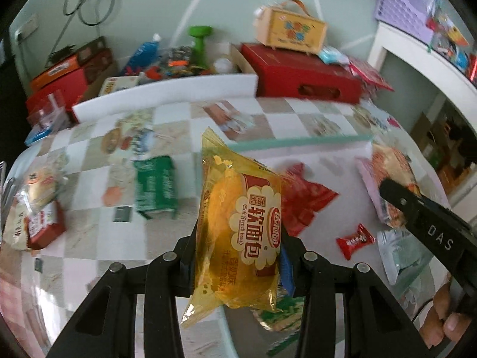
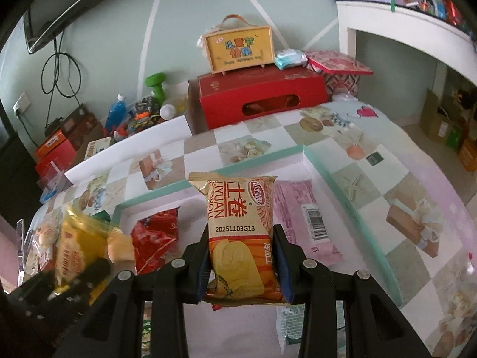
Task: Organize snacks
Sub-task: 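Lift both bread packs and carry them toward the white tray, then lower both packs into the tray and open both tools to release them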
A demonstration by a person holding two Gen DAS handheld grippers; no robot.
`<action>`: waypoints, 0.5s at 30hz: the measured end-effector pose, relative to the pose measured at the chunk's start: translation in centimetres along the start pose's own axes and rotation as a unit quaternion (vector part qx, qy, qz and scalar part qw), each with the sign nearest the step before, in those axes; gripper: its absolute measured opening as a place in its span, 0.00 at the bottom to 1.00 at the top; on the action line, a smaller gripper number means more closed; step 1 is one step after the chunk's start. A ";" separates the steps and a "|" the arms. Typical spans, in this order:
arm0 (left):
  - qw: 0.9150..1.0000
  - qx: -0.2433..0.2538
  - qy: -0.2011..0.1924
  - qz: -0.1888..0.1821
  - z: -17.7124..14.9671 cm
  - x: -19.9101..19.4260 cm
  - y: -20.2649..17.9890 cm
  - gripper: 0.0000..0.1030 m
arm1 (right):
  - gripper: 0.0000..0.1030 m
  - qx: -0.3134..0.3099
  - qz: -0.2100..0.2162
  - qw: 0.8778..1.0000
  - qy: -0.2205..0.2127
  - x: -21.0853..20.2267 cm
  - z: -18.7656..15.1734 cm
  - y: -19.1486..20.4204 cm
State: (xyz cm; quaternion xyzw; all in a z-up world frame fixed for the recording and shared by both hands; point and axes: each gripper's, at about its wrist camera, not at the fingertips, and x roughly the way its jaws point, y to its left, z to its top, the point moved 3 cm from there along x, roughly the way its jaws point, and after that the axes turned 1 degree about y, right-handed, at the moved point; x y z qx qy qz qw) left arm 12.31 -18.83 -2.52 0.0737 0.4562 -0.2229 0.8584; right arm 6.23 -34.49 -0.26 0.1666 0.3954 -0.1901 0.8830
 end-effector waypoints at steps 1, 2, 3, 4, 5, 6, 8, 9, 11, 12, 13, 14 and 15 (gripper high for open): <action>1.000 0.003 0.002 -0.001 -0.1 0.2 -0.3 0.42 | 0.39 0.000 0.001 1.000 0.004 0.3 -0.1 0.1; 1.000 0.006 0.005 -0.003 -0.3 0.4 -0.7 0.42 | 0.39 -0.001 0.003 1.000 0.009 0.6 -0.3 0.2; 1.000 0.009 0.006 -0.004 -0.3 0.6 -0.9 0.43 | 0.39 -0.002 0.004 1.000 0.013 0.9 -0.4 0.3; 1.000 0.011 0.008 -0.005 -0.4 0.6 -1.1 0.43 | 0.39 -0.003 0.005 1.000 0.017 1.2 -0.6 0.4; 1.000 0.013 0.010 -0.006 -0.4 0.7 -1.3 0.43 | 0.39 -0.004 0.005 1.000 0.019 1.4 -0.6 0.4; 1.000 0.015 0.011 -0.006 -0.5 0.8 -1.4 0.43 | 0.39 -0.005 0.005 1.000 0.021 1.5 -0.7 0.4; 1.000 0.017 0.014 -0.009 -0.5 1.0 -1.7 0.43 | 0.39 -0.006 0.004 1.000 0.023 1.7 -0.7 0.5; 1.000 0.019 0.014 -0.011 -0.5 0.9 -1.8 0.43 | 0.39 -0.006 0.004 1.000 0.023 1.7 -0.7 0.5; 1.000 0.024 0.009 -0.009 -0.4 0.6 -1.9 0.61 | 0.39 -0.006 -0.001 1.000 0.022 1.5 -0.7 0.4; 1.000 0.026 0.007 -0.008 -0.3 0.5 -2.0 0.65 | 0.39 -0.005 -0.002 1.000 0.020 1.4 -0.7 0.4; 1.000 0.027 0.003 -0.006 -0.2 0.3 -2.0 0.67 | 0.39 -0.006 -0.001 1.000 0.019 1.4 -0.6 0.4; 1.000 0.028 -0.001 -0.008 -0.1 0.0 -2.1 0.67 | 0.39 -0.006 -0.001 1.000 0.017 1.2 -0.5 0.5; 1.000 0.029 -0.001 -0.009 0.0 -0.1 -2.0 0.68 | 0.39 -0.007 -0.001 1.000 0.017 1.2 -0.5 0.5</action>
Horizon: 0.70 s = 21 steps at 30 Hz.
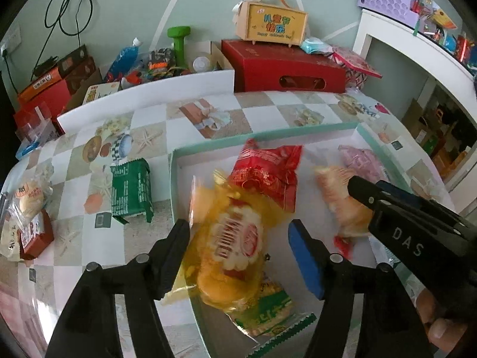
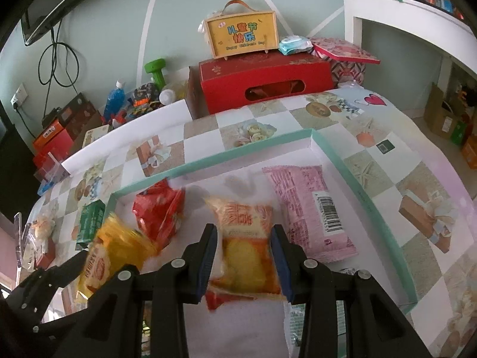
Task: Organize snacks
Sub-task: 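Lower both packs into the tray and open both tools to release them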
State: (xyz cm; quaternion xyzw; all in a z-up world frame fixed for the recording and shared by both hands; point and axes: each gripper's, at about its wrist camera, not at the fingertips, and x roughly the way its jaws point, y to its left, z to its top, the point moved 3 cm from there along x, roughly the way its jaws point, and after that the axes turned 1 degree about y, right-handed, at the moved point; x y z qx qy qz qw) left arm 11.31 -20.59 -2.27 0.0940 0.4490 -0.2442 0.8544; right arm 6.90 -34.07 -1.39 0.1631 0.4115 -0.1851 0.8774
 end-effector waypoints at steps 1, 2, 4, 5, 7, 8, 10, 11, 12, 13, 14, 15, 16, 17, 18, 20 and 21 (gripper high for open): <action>1.000 0.001 -0.001 -0.001 0.1 -0.2 0.0 0.68 | 0.39 -0.001 0.000 1.000 -0.001 -0.1 0.0 0.1; 1.000 0.001 -0.002 -0.001 0.1 -0.3 0.1 0.68 | 0.39 -0.003 -0.001 1.000 -0.003 -0.2 0.1 0.1; 1.000 0.000 -0.005 0.001 0.2 -0.6 0.3 0.68 | 0.39 -0.004 -0.001 1.000 -0.005 -0.4 0.2 0.2; 1.000 -0.004 -0.007 0.002 0.3 -0.7 0.5 0.68 | 0.39 -0.005 -0.001 1.000 -0.006 -0.5 0.2 0.3; 1.000 -0.013 -0.010 0.005 0.4 -1.0 1.2 0.68 | 0.39 -0.007 -0.002 1.000 -0.006 -0.5 0.2 0.4; 1.000 -0.019 -0.011 0.008 0.4 -1.1 1.6 0.68 | 0.41 -0.009 -0.004 1.000 -0.003 -0.3 0.2 0.5; 0.999 -0.035 -0.014 0.016 0.4 -1.2 2.6 0.73 | 0.54 -0.016 -0.013 1.000 0.009 0.2 0.0 0.7; 0.999 -0.043 -0.015 0.019 0.4 -1.2 3.1 0.78 | 0.67 -0.020 -0.017 1.000 0.011 0.3 -0.1 0.8; 0.998 -0.052 -0.016 0.023 0.4 -1.2 3.6 0.80 | 0.69 -0.025 -0.023 0.999 0.013 0.4 -0.1 1.0; 0.998 -0.062 -0.018 0.027 0.4 -1.2 4.3 0.82 | 0.69 -0.029 -0.025 0.999 0.013 0.4 -0.2 1.1; 0.996 -0.076 -0.019 0.034 0.3 -1.1 5.1 0.84 | 0.70 -0.033 -0.026 0.999 0.014 0.5 -0.2 1.2; 0.995 -0.086 -0.019 0.040 0.2 -1.0 5.6 0.85 | 0.75 -0.036 -0.027 0.999 0.015 0.5 -0.3 1.4; 0.994 -0.096 -0.020 0.045 0.1 -0.9 6.2 0.88 | 0.78 -0.039 -0.028 0.999 0.016 0.6 -0.3 1.5; 0.993 -0.107 -0.022 0.051 0.0 -0.7 6.9 0.91 | 0.83 -0.042 -0.028 0.999 0.016 0.6 -0.4 1.7; 0.991 -0.117 -0.024 0.059 -0.2 -0.6 7.5 0.93 | 0.86 -0.045 -0.029 0.998 0.016 0.7 -0.4 1.8; 0.988 -0.134 -0.026 0.074 -0.4 -0.4 8.7 0.97 | 0.89 -0.050 -0.030 0.998 0.016 0.7 -0.4 2.1; 0.987 -0.140 -0.026 0.079 -0.6 -0.4 9.1 0.97 | 0.92 -0.053 -0.030 0.998 0.016 0.8 -0.5 2.2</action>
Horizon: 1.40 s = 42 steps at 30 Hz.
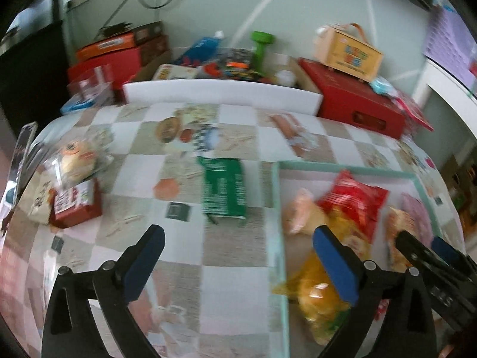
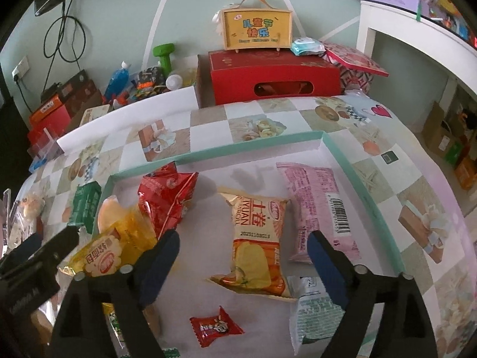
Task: Organize snacks
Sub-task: 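Lower both packs into the tray and open both tools to release them, then withdraw both open tools from the tray back over the snack pile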
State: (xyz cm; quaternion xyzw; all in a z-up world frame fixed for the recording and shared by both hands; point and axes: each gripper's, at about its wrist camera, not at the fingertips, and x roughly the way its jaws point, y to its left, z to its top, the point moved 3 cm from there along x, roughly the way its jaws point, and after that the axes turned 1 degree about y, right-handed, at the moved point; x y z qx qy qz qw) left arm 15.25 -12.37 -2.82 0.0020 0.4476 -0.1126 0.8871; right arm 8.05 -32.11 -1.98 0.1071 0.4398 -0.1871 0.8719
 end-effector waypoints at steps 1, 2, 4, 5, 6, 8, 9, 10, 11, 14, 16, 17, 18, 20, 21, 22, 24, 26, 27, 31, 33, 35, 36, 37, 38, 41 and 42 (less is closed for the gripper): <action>1.000 -0.007 0.001 0.004 0.0 0.1 0.4 0.97 | 0.93 -0.002 -0.001 1.000 0.000 0.1 0.0 0.1; 1.000 -0.014 0.003 0.008 -0.1 0.3 0.9 0.97 | 0.96 -0.004 -0.002 1.000 0.001 0.1 0.0 0.2; 1.000 -0.021 0.006 0.010 -0.1 0.6 1.4 0.97 | 0.98 -0.009 -0.003 1.000 0.001 0.1 0.0 0.4; 1.000 -0.025 0.008 0.013 -0.2 0.7 1.7 0.97 | 0.99 -0.011 -0.004 1.000 0.000 0.1 0.0 0.5; 0.999 -0.027 0.008 0.014 -0.2 0.7 1.9 0.97 | 0.99 -0.012 -0.005 1.000 0.000 0.1 0.0 0.6; 0.999 -0.034 0.008 0.014 -0.3 0.8 2.2 0.97 | 1.00 -0.013 -0.005 1.000 0.000 0.2 0.0 0.7; 0.999 -0.035 0.007 0.014 -0.2 0.8 2.3 0.97 | 1.00 -0.014 -0.004 1.000 0.000 0.2 -0.1 0.7; 0.999 -0.037 0.007 0.014 -0.3 0.8 2.4 0.97 | 1.00 -0.016 -0.003 1.000 -0.001 0.2 -0.1 0.8; 0.999 -0.037 0.007 0.014 -0.3 0.8 2.4 0.97 | 1.00 -0.016 0.000 1.000 -0.003 0.2 -0.1 0.9; 0.999 -0.036 0.009 0.016 -0.3 0.8 2.5 0.97 | 1.00 -0.019 0.002 1.000 -0.006 0.2 -0.1 1.0; 0.999 -0.037 0.008 0.016 -0.3 0.8 2.5 0.97 | 1.00 -0.021 0.001 1.000 -0.007 0.2 -0.1 1.1; 0.999 -0.037 0.007 0.015 -0.3 0.8 2.5 0.97 | 1.00 -0.023 0.002 1.000 -0.008 0.1 -0.1 1.2; 0.999 -0.036 0.004 0.016 -0.3 0.7 2.5 0.97 | 1.00 -0.024 0.003 1.000 -0.008 0.1 -0.1 1.2; 0.999 -0.033 -0.001 0.020 -0.2 0.5 2.6 0.97 | 1.00 -0.026 0.004 1.000 -0.008 0.1 -0.1 1.4; 0.999 -0.031 -0.003 0.021 -0.2 0.5 2.6 0.97 | 1.00 -0.027 0.004 1.000 -0.008 0.1 -0.1 1.5; 0.999 -0.031 -0.004 0.022 -0.2 0.4 2.7 0.97 | 1.00 -0.027 0.005 1.000 -0.009 0.1 -0.1 1.6; 0.999 -0.030 -0.007 0.021 -0.2 0.3 2.9 0.97 | 1.00 -0.026 0.007 1.000 -0.012 0.0 0.0 1.8; 0.999 -0.030 -0.011 0.024 -0.1 0.2 3.2 0.97 | 1.00 -0.022 0.010 1.000 -0.016 -0.2 0.1 1.9; 0.999 -0.030 -0.014 0.026 -0.1 0.0 3.4 0.97 | 1.00 -0.020 0.010 1.000 -0.018 -0.3 0.1 1.9; 0.998 -0.041 -0.024 0.030 0.1 -0.5 4.7 0.97 | 1.00 -0.011 0.019 0.999 -0.032 -0.8 0.4 2.4; 0.998 -0.056 -0.024 0.030 0.2 -0.7 5.9 0.97 | 1.00 -0.008 0.030 0.999 -0.037 -1.0 0.5 2.9; 0.997 -0.073 -0.024 0.028 0.2 -0.9 7.1 0.97 | 1.00 -0.007 0.041 0.998 -0.037 -1.1 0.5 3.6; 0.996 -0.081 -0.026 0.030 0.2 -1.1 7.8 0.97 | 1.00 -0.008 0.046 0.998 -0.037 -1.2 0.5 3.9; 0.995 -0.086 -0.027 0.033 0.2 -1.2 8.4 0.97 | 1.00 -0.010 0.053 0.998 -0.036 -1.2 0.4 4.6; 0.995 -0.092 -0.029 0.038 0.2 -1.4 9.1 0.97 | 1.00 -0.013 0.059 0.998 -0.036 -1.2 0.4 5.1; 0.993 -0.103 -0.029 0.052 0.1 -1.9 11.0 0.97 | 1.00 -0.037 0.080 0.996 -0.034 -1.3 0.0 7.5; 0.992 -0.107 -0.028 0.056 0.1 -2.0 11.5 0.97 | 1.00 -0.043 0.084 0.995 -0.034 -1.2 -0.1 8.1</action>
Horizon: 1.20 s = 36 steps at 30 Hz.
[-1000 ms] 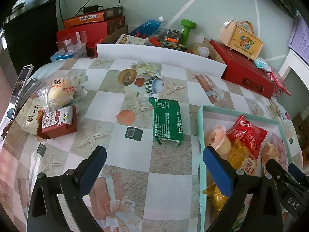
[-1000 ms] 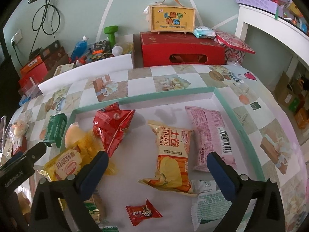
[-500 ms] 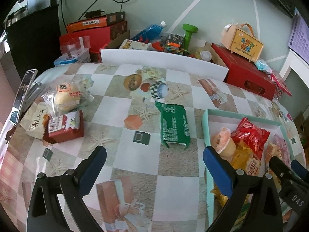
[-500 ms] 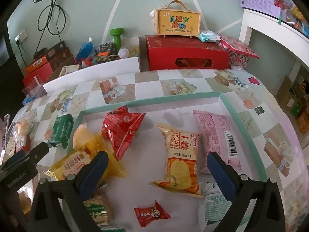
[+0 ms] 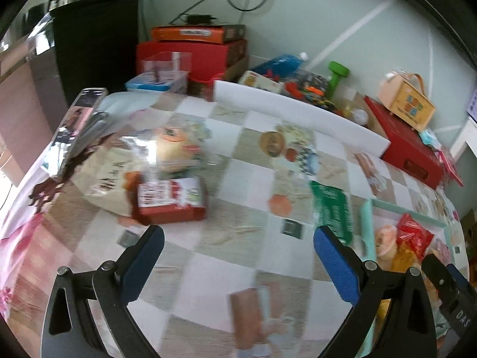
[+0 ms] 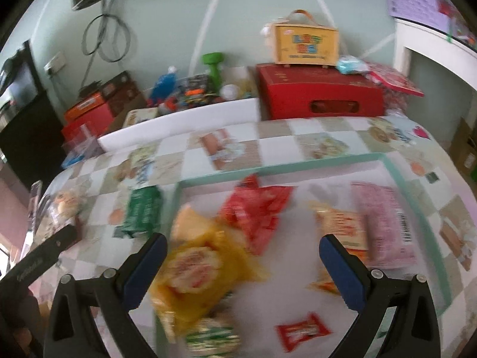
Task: Organize snacks
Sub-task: 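Withdraw both open tools from the tray back over the snack pile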
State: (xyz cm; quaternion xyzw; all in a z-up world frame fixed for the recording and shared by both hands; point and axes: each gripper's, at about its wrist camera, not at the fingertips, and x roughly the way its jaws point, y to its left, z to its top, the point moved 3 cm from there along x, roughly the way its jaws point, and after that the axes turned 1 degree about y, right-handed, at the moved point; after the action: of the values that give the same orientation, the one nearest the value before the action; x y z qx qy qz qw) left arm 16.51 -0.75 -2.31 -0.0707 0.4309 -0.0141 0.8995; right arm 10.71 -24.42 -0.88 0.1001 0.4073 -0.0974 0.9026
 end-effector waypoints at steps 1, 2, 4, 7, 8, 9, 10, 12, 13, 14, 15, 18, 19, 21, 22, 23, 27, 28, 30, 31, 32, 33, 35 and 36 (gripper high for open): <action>1.000 -0.005 0.000 0.005 0.1 -0.1 0.7 0.97 | 1.00 -0.007 0.006 1.000 0.000 0.1 -0.1 0.8; 1.000 -0.011 0.001 0.010 0.2 -0.1 1.4 0.97 | 1.00 -0.015 0.014 1.000 0.001 0.2 -0.2 1.8; 0.999 -0.027 0.000 0.022 0.3 -0.4 3.2 0.97 | 1.00 -0.026 0.032 0.999 0.004 0.3 -0.5 3.5; 0.998 -0.046 0.000 0.038 0.5 -0.6 5.4 0.97 | 1.00 -0.044 0.054 0.998 0.007 0.6 -0.9 6.1; 0.998 -0.052 0.001 0.042 0.5 -0.7 6.1 0.97 | 1.00 -0.049 0.059 0.997 0.008 0.7 -1.0 6.8; 0.997 -0.057 0.001 0.045 0.5 -0.8 6.7 0.97 | 1.00 -0.051 0.063 0.997 0.009 0.8 -1.2 7.3; 0.997 -0.062 0.002 0.048 0.5 -0.8 7.3 0.97 | 1.00 -0.054 0.067 0.996 0.012 0.9 -1.3 7.8; 0.996 -0.072 0.003 0.051 0.5 -0.9 8.3 0.97 | 1.00 -0.059 0.075 0.995 0.014 1.1 -1.6 8.8; 0.996 -0.076 0.005 0.052 0.5 -0.9 8.7 0.97 | 1.00 -0.062 0.077 0.995 0.014 1.1 -1.6 9.3; 0.996 -0.078 0.006 0.053 0.5 -0.9 9.0 0.97 | 1.00 -0.066 0.080 0.995 0.014 1.2 -1.7 9.8; 0.995 -0.081 0.009 0.053 0.4 -0.8 9.4 0.97 | 1.00 -0.068 0.081 0.994 0.014 1.2 -1.8 10.0; 0.995 -0.089 0.014 0.047 0.6 -0.7 10.2 0.97 | 1.00 -0.072 0.086 0.994 0.014 1.3 -1.9 10.8; 0.995 -0.091 0.017 0.044 0.6 -0.6 10.3 0.97 | 1.00 -0.074 0.088 0.993 0.014 1.3 -1.9 11.0; 0.995 -0.092 0.021 0.040 0.7 -0.3 10.6 0.97 | 1.00 -0.076 0.091 0.993 0.012 1.3 -1.9 11.2; 0.995 -0.092 0.019 0.040 0.8 -0.2 10.7 0.97 | 1.00 -0.077 0.091 0.993 0.012 1.3 -1.9 11.3; 0.995 -0.091 0.019 0.039 0.8 -0.1 10.7 0.97 | 1.00 -0.079 0.091 0.993 0.011 1.3 -1.9 11.4; 0.995 -0.090 0.024 0.031 0.9 0.5 10.8 0.97 | 1.00 -0.079 0.089 0.993 0.013 1.3 -2.1 11.5; 0.995 -0.088 0.024 0.030 0.9 0.6 10.8 0.97 | 1.00 -0.079 0.088 0.993 0.014 1.4 -2.1 11.5; 0.996 -0.085 0.026 0.030 0.9 0.8 10.8 0.97 | 1.00 -0.078 0.085 0.993 0.013 1.4 -2.1 11.4; 0.996 -0.084 0.027 0.031 0.9 0.8 10.8 0.97 | 1.00 -0.077 0.084 0.993 0.011 1.4 -2.0 11.3; 0.996 -0.083 0.028 0.029 0.9 0.8 10.8 0.97 | 0.99 -0.076 0.083 0.994 0.009 1.4 -1.9 11.2; 0.996 -0.083 0.027 0.024 1.0 0.8 10.6 0.97 | 0.98 -0.074 0.081 0.994 0.007 1.4 -1.7 11.0; 0.996 -0.080 0.024 0.009 1.2 0.7 10.0 0.97 | 0.93 -0.069 0.075 0.995 0.001 1.5 -1.4 10.7; 0.997 -0.076 0.022 0.004 1.4 0.7 9.7 0.97 | 0.90 -0.067 0.073 0.995 0.000 1.5 -1.1 10.6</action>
State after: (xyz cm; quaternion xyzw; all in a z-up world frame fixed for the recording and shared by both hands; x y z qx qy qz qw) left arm 17.68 8.95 -3.37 -0.1367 0.4505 0.0204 0.8820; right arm 13.63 -14.09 -1.70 0.0690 0.4042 -0.0040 0.9121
